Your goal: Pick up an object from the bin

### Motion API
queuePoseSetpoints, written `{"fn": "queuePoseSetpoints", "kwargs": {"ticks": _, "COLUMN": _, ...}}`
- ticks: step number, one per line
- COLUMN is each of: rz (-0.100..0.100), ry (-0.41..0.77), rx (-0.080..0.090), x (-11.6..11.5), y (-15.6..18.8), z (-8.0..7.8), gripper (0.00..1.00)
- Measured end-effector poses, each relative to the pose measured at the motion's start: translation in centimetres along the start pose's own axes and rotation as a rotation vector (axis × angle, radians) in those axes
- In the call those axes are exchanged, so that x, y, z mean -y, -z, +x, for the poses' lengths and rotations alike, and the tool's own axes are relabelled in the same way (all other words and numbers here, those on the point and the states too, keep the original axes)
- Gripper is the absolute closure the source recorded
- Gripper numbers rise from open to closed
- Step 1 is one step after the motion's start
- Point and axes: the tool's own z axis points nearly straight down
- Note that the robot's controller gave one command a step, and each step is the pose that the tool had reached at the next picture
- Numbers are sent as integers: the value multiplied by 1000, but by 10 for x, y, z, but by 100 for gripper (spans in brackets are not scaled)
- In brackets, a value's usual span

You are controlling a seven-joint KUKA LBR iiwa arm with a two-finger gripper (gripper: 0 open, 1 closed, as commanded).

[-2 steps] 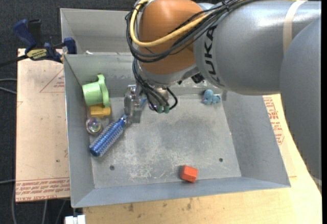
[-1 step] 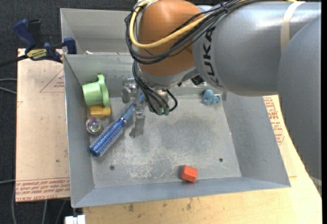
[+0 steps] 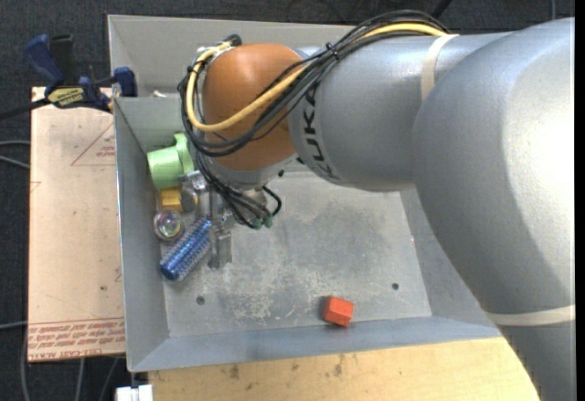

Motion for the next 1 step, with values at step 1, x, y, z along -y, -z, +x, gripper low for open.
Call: {"fn": "queuePoseSetpoints", "kwargs": {"ticks": 1, "rz": 0, "ry": -2, "rx": 4, "x": 1, "y": 2, "z": -1, "gripper": 100}}
